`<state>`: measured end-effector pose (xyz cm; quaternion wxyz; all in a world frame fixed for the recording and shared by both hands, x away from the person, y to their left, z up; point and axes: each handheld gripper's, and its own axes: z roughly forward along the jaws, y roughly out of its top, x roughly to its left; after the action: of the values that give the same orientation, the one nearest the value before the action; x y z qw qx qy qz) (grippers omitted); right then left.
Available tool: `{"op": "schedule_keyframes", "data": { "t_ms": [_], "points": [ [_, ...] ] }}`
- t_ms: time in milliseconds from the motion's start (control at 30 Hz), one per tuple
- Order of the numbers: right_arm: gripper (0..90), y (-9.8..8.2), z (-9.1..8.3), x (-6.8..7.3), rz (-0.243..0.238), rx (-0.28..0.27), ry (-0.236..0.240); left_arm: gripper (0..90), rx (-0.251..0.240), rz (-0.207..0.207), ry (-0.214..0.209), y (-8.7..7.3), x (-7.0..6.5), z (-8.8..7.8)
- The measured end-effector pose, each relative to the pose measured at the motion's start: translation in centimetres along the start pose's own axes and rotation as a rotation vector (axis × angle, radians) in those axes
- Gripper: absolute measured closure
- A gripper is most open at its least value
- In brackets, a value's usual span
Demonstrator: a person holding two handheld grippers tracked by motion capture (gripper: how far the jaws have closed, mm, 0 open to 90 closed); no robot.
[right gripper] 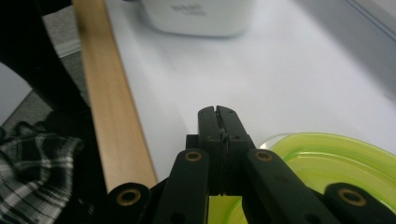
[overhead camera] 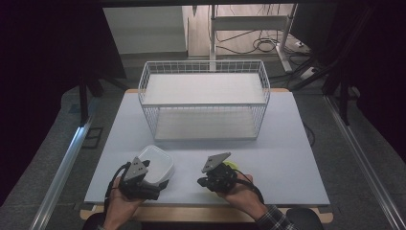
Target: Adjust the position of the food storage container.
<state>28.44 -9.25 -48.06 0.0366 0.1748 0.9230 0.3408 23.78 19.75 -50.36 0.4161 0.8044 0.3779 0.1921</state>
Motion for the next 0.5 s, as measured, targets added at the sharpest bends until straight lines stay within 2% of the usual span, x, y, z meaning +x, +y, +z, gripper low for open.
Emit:
{"op": "schedule_keyframes", "data": {
  "t_ms": [67,200,500],
  "points": [
    [89.8,-0.3,-0.3,-0.3,0.008,0.001,-0.009,3.7,0.000,0.000,0.000,0.0,0.0,0.0],
    [89.8,-1.6,-1.8,-1.8,0.058,0.000,-0.050,3.7,0.006,0.004,0.005,0.0,0.0,0.1],
    [89.4,-4.0,-4.4,-4.4,0.137,-0.010,-0.118,3.9,0.008,0.008,0.009,0.0,-0.1,0.1]
  ]
}}
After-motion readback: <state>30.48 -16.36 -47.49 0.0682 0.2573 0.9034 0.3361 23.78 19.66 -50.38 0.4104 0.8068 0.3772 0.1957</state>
